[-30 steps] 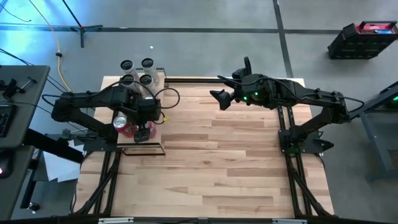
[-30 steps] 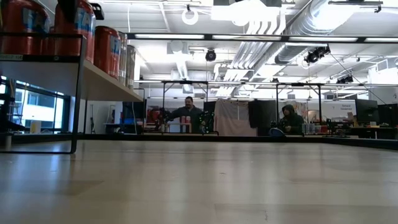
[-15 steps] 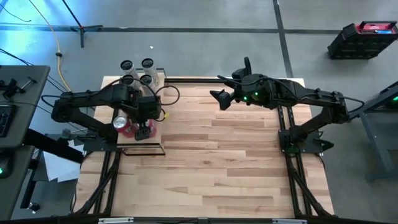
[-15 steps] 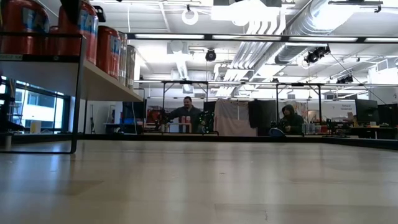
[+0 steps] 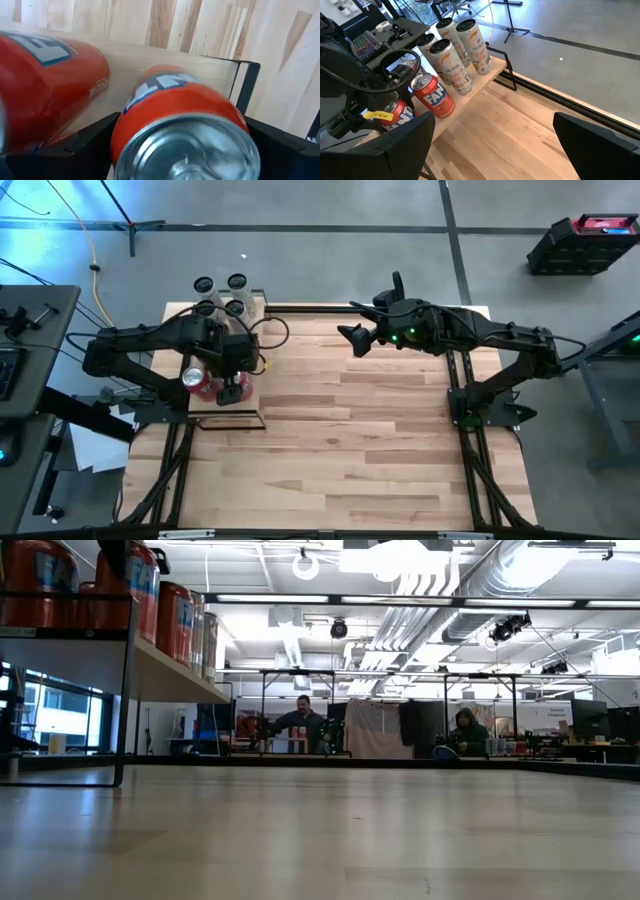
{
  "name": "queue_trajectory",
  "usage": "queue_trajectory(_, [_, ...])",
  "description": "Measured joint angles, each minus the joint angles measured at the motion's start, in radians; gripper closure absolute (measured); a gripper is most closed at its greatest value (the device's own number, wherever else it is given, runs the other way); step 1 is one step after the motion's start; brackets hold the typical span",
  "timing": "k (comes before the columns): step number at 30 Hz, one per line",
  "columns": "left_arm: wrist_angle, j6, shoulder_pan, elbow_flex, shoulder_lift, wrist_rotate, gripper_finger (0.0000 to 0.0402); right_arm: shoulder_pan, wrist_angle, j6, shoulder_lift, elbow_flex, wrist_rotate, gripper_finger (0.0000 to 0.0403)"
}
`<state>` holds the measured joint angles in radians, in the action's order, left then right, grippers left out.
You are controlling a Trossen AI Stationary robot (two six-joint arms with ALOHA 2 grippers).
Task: Place canned beverage on shelf
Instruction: Put the red soda can on the shelf aligned with the other red soda can, then adjust the red soda cans
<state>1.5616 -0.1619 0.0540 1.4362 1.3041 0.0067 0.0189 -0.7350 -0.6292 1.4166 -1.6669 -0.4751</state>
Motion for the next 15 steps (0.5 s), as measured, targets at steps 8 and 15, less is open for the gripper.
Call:
queue_trajectory(8, [0.009, 0.002, 0.0, 0.101, -0.001, 0.002, 0.0051, 0.0, 0.0, 0.0, 0.0, 0.0, 0.0, 0.0011])
queue_trajectory(15, [0.007, 0.026, 0.0, 0.183, -0.001, 0.008, 0.0051, 0.0, 0.0, 0.0, 0.0, 0.0, 0.0, 0.0011])
